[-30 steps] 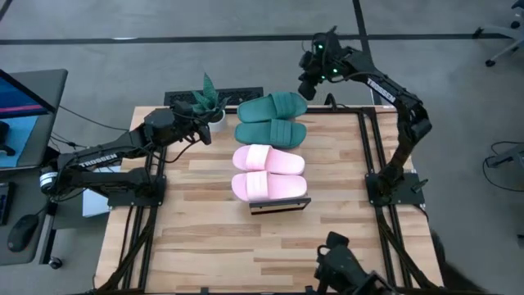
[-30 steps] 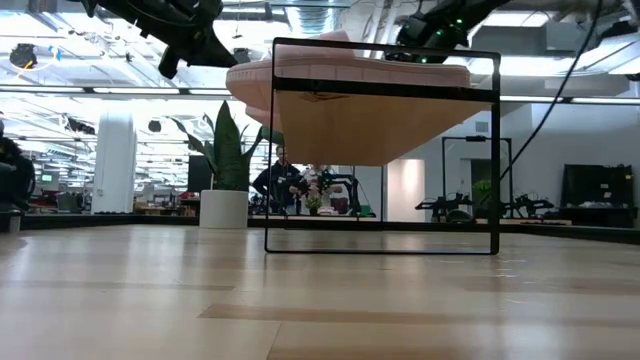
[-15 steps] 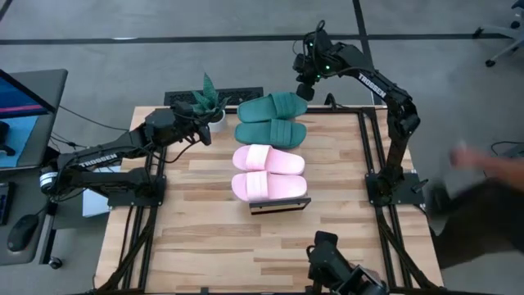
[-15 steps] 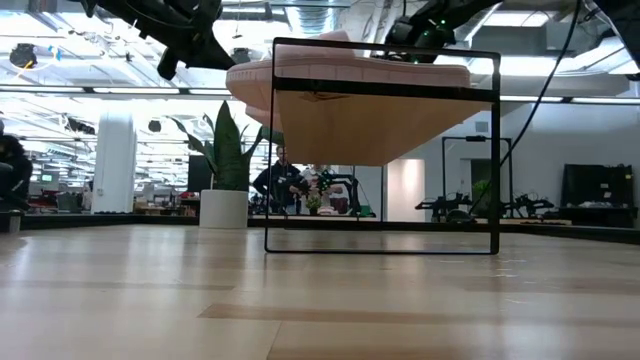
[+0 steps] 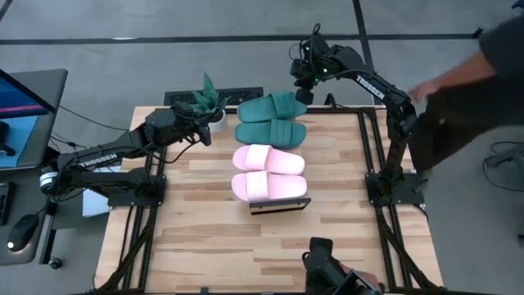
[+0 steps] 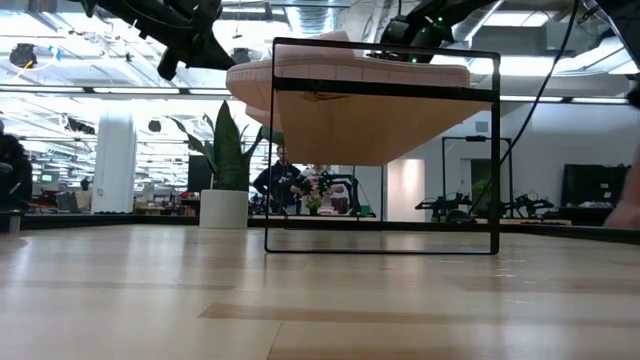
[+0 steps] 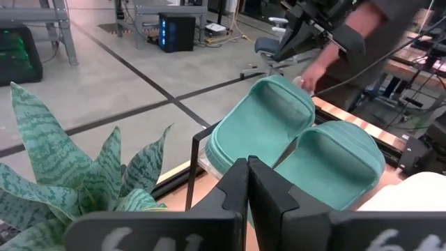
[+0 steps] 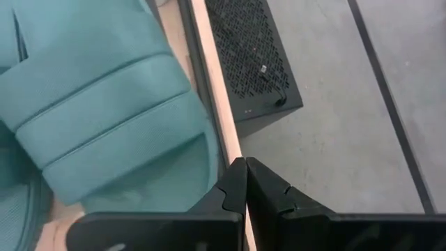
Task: Pick and place slides into the shelf
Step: Adjust the slippers on the shelf
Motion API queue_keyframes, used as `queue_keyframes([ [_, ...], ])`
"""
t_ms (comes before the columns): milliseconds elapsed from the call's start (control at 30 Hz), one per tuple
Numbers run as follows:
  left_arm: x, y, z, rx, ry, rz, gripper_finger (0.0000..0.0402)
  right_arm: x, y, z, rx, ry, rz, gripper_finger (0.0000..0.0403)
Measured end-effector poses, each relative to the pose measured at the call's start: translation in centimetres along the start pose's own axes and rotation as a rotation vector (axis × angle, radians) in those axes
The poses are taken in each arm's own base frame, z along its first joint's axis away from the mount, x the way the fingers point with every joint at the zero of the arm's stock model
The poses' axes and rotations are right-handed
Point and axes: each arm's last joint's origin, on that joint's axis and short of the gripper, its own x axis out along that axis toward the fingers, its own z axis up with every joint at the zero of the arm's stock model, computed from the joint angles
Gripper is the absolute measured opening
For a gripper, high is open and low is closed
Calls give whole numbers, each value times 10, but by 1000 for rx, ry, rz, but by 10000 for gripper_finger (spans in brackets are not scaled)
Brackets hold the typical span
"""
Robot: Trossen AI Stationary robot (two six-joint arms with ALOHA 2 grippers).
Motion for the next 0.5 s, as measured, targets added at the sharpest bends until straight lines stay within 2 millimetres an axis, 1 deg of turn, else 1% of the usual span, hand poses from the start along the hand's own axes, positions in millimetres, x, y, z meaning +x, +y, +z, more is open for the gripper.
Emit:
queue_keyframes([
  [333,0,0,-1,-3,7,0,0,2,9,4,-19,21,11,0],
  [433,0,1,-3,2,26,5,0,8,11,4,-27,73,-13,0],
  [500,0,1,-3,3,28,4,0,12,9,-1,-25,106,-10,0],
])
